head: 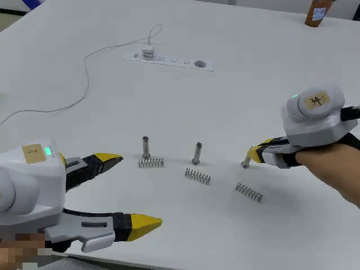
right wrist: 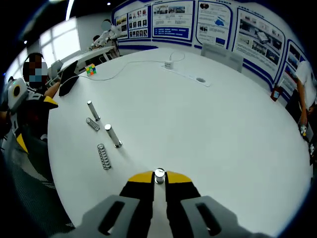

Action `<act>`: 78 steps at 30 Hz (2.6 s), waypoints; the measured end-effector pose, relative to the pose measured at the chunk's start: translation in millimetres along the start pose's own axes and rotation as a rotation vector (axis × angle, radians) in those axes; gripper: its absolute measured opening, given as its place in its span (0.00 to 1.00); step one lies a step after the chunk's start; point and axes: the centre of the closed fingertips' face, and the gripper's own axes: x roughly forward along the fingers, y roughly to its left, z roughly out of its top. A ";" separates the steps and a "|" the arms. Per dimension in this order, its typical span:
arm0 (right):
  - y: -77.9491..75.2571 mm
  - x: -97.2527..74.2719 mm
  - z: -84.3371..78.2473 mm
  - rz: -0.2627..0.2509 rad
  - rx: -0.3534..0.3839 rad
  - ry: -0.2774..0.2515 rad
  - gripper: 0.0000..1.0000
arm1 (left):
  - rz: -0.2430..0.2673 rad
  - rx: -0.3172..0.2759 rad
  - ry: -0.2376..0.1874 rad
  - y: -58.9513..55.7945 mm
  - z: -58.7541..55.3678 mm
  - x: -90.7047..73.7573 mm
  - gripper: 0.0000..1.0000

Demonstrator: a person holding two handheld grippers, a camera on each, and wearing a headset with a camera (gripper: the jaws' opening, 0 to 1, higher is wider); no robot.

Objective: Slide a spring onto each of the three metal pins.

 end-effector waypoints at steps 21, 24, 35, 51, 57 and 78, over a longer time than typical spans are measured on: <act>6.7 -21.0 -10.4 0.004 -0.017 -0.012 0.13 | -0.005 -0.001 -0.002 -0.8 0.1 0.5 0.81; 16.0 -22.5 -15.6 0.032 -0.049 0.009 0.13 | -0.006 -0.002 -0.001 -0.8 0.0 0.7 0.81; 53.9 -12.9 -26.6 0.181 -0.172 0.107 0.14 | -0.004 0.001 -0.001 0.1 0.2 0.3 0.81; 53.7 14.6 -47.9 0.240 -0.367 0.296 0.15 | -0.002 -0.001 -0.001 -0.4 0.0 0.4 0.81; 56.0 18.1 -53.7 0.251 -0.399 0.338 0.15 | -0.001 -0.002 -0.003 -0.7 0.3 0.4 0.81; 56.6 12.3 -47.8 0.248 -0.359 0.297 0.12 | -0.004 -0.001 0.000 -1.9 0.1 1.5 0.80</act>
